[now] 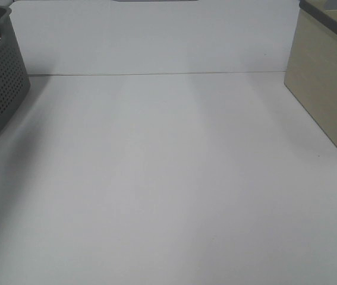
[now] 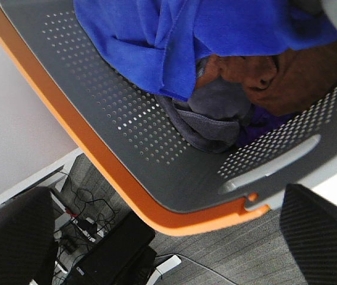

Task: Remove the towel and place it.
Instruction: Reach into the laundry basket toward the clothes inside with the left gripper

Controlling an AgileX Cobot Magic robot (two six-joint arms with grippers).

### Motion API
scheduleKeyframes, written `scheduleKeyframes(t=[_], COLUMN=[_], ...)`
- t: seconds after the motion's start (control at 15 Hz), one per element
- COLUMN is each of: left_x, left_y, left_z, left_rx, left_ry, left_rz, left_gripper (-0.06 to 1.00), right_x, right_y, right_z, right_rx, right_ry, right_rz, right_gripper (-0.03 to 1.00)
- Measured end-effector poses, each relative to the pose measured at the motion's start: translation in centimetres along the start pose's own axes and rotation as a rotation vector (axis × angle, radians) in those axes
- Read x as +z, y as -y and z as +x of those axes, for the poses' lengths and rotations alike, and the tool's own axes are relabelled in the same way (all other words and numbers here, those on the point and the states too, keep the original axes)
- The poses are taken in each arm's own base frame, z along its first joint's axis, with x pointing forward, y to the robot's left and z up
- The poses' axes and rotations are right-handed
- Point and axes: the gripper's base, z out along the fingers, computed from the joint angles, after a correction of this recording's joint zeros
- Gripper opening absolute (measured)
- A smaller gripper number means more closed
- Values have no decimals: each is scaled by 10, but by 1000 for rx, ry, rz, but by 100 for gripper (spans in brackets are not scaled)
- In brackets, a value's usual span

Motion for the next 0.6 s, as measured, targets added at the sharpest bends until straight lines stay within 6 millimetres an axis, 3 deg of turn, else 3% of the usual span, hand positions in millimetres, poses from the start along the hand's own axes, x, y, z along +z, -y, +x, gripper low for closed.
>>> scheduleKeyframes(t=[0.07,0.33,0.4,0.6], left_x=[9,87,124,167], left_y=[-4,-7,-5,-4], left_z=[-3,-22,-24,-21], left_rx=[3,66,76,113], left_ry=[-10,-87,-104,-104], left_rz=[9,117,146,150], left_gripper=[98,97,97,97], right_x=[0,0,0,0], right_y=[0,0,0,0], right_z=[0,0,0,0], right_rx=[0,0,0,0], right_ry=[0,0,0,0], right_rz=[0,0,0,0], right_gripper=[75,75,75,75])
